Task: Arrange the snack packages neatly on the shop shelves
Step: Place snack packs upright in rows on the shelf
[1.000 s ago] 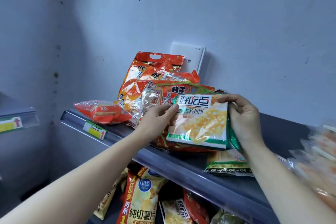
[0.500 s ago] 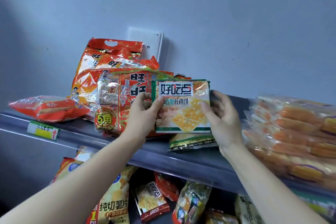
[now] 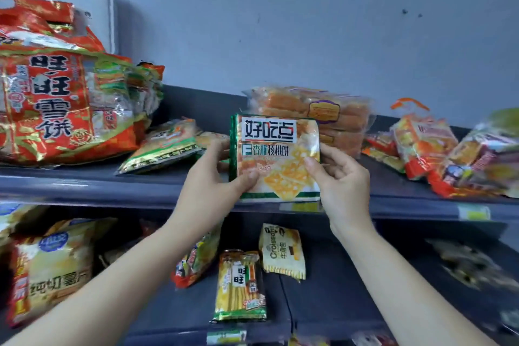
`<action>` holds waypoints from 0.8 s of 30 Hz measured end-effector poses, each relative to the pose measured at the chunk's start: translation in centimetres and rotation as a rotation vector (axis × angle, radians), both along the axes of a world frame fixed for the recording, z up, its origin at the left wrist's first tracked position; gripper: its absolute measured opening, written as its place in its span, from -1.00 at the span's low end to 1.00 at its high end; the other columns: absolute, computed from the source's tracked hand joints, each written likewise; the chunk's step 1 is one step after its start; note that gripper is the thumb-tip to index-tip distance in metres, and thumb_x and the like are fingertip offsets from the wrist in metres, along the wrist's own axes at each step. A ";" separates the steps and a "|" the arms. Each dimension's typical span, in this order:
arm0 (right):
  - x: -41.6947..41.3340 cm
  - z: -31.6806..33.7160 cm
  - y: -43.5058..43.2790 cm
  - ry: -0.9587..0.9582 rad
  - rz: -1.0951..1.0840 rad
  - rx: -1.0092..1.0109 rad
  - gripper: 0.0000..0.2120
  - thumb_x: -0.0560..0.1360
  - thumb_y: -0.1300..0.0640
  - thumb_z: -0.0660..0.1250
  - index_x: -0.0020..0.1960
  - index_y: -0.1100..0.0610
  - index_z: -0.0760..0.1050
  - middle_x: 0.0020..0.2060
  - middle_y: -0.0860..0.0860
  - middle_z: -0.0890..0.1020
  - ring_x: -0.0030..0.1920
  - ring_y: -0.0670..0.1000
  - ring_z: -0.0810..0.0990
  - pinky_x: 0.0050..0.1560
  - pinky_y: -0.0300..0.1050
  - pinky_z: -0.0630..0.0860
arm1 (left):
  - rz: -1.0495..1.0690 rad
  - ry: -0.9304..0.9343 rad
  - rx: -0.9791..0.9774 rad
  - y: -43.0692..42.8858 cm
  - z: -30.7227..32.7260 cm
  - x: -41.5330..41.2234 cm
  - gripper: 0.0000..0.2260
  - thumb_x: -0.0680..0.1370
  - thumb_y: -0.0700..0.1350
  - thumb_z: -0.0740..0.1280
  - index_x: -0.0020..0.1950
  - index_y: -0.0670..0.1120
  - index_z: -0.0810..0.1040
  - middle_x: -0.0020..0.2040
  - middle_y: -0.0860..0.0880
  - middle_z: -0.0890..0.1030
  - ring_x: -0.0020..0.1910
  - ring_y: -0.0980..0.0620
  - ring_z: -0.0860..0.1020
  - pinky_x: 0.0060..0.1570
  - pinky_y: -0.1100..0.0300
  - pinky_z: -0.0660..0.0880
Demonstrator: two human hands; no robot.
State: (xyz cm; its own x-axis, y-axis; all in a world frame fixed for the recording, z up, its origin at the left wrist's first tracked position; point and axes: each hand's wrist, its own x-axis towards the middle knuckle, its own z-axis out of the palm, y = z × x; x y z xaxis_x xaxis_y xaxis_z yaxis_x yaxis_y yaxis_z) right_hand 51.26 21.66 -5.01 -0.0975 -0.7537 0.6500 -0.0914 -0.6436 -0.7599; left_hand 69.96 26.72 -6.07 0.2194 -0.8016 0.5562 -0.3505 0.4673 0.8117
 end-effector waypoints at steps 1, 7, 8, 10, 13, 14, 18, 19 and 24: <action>-2.1 -0.5 0.4 -0.004 -0.012 0.008 -0.73 0.46 0.25 0.44 -0.04 -0.13 0.58 -0.14 -0.11 0.70 -0.10 -0.10 0.68 -0.11 -0.25 0.57 | -0.020 -0.013 0.035 0.2 -0.7 -1.8 -0.60 0.39 0.02 0.49 0.19 0.13 0.48 0.05 0.20 0.63 0.08 0.18 0.58 0.14 0.04 0.51; -14.8 -4.3 2.5 0.025 -0.118 0.106 -0.72 0.45 0.27 0.44 -0.08 -0.14 0.60 -0.20 -0.18 0.70 -0.12 -0.15 0.67 -0.12 -0.27 0.57 | -0.144 0.056 0.205 0.6 -5.4 -14.0 -0.61 0.44 -0.12 0.50 0.18 0.18 0.48 0.05 0.02 0.64 0.00 0.02 0.62 0.02 0.06 0.56; -16.7 -5.0 2.8 0.040 -0.134 0.126 -0.73 0.46 0.26 0.43 -0.08 -0.13 0.60 -0.19 -0.17 0.70 -0.13 -0.15 0.67 -0.12 -0.27 0.58 | -0.154 0.056 0.218 0.5 -6.5 -15.9 -0.60 0.45 -0.13 0.49 0.20 0.17 0.48 0.05 0.01 0.64 -0.01 0.01 0.61 0.01 0.07 0.56; -20.3 -6.7 3.3 0.069 -0.159 0.170 -0.74 0.47 0.26 0.42 -0.08 -0.12 0.60 -0.19 -0.17 0.70 -0.14 -0.16 0.67 -0.13 -0.29 0.58 | -0.157 0.050 0.261 0.5 -8.5 -19.6 -0.56 0.46 -0.10 0.48 0.28 0.13 0.45 0.07 0.01 0.61 -0.03 0.01 0.60 0.02 0.12 0.56; -25.1 -9.6 3.4 0.117 -0.213 0.271 -0.75 0.48 0.24 0.41 -0.08 -0.13 0.59 -0.18 -0.17 0.69 -0.12 -0.19 0.65 -0.11 -0.29 0.55 | -0.202 0.080 0.336 0.5 -11.0 -24.4 -0.58 0.48 -0.15 0.45 0.26 0.14 0.41 -0.01 0.11 0.57 -0.10 0.18 0.56 -0.11 0.37 0.51; -26.5 -10.6 3.3 0.138 -0.227 0.307 -0.76 0.49 0.24 0.40 -0.06 -0.12 0.60 -0.16 -0.16 0.69 -0.11 -0.18 0.65 -0.09 -0.27 0.55 | -0.211 0.090 0.367 0.3 -11.9 -25.8 -0.57 0.49 -0.16 0.45 0.28 0.12 0.42 0.00 0.14 0.56 -0.06 0.19 0.56 -0.05 0.31 0.53; -30.7 -14.0 2.3 0.180 -0.259 0.442 -0.79 0.52 0.28 0.33 0.01 -0.01 0.61 -0.17 -0.20 0.66 -0.14 -0.27 0.63 -0.25 -0.38 0.51 | -0.207 0.082 0.494 -1.2 -15.0 -30.2 -0.60 0.51 -0.17 0.42 0.23 0.18 0.40 0.05 0.13 0.54 0.03 0.12 0.53 0.07 0.09 0.52; -31.5 -14.7 1.9 0.190 -0.259 0.477 -0.78 0.53 0.28 0.32 0.03 -0.01 0.60 -0.16 -0.22 0.64 -0.13 -0.26 0.62 -0.29 -0.38 0.51 | -0.208 0.080 0.518 -1.8 -15.8 -31.0 -0.61 0.51 -0.17 0.42 0.18 0.21 0.40 0.05 0.15 0.54 0.04 0.10 0.54 0.07 0.06 0.53; -34.4 -18.1 -1.5 0.253 -0.252 0.633 -0.76 0.56 0.26 0.28 0.13 -0.01 0.54 -0.11 -0.24 0.57 -0.10 -0.26 0.55 -0.29 -0.40 0.47 | -0.200 0.061 0.609 -5.8 -19.2 -34.5 -0.67 0.51 -0.19 0.42 0.15 0.17 0.45 0.00 0.14 0.60 -0.01 0.08 0.59 -0.04 0.13 0.55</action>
State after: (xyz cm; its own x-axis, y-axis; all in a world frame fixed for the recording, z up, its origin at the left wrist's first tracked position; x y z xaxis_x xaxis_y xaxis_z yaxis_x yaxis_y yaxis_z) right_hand 16.85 20.18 -23.14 -0.2220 -0.9673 0.1226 -0.4013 -0.0240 -0.9156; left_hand 35.47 20.96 -25.32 0.0494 -0.9986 -0.0200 -0.2492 -0.0317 0.9679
